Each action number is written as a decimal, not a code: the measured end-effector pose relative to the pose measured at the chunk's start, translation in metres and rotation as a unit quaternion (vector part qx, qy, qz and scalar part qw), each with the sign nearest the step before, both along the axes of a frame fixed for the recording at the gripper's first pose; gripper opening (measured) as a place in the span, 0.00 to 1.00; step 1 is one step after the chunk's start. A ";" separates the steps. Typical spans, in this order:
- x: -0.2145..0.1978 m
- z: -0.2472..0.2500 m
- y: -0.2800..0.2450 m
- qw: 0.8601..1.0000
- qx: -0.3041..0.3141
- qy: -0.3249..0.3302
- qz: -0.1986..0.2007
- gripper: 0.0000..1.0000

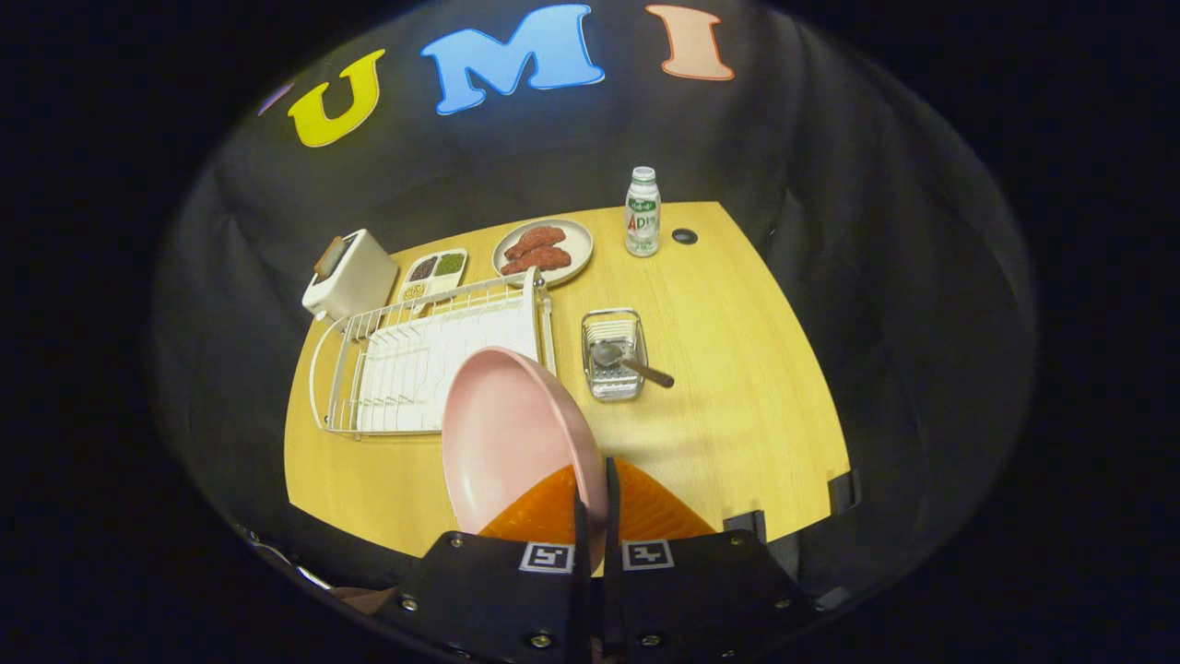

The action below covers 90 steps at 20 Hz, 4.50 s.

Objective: Take the plate from the dish rack, then take the spoon from the basket and place it into the plate.

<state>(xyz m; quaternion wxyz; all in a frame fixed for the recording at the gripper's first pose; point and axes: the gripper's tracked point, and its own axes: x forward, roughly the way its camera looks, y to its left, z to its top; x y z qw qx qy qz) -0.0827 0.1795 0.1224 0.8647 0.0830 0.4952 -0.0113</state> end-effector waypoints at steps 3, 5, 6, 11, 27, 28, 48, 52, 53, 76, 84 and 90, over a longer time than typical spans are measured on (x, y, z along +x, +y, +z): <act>-0.016 -0.038 0.010 0.999 0.028 0.031 0.005 0.05; -0.020 -0.065 0.019 0.998 0.043 0.047 0.010 0.05; -0.021 -0.078 0.023 0.997 0.050 0.054 0.012 0.05; -0.026 -0.129 0.050 0.990 0.110 0.086 0.025 0.05; -0.002 -0.198 0.070 0.971 0.209 0.094 0.063 0.06; -0.002 -0.199 0.069 0.970 0.213 0.095 0.064 0.09; 0.055 -0.091 -0.056 0.954 0.011 -0.296 0.048 0.28; 0.069 -0.087 -0.079 0.932 -0.011 -0.358 0.048 0.27; 0.077 -0.082 -0.085 0.925 -0.016 -0.378 0.043 0.28; 0.171 -0.079 -0.062 0.915 0.029 -0.401 0.023 0.05; 0.153 -0.038 -0.049 0.918 -0.004 -0.393 0.050 0.04; 0.135 0.019 -0.055 0.910 -0.014 -0.414 0.038 0.04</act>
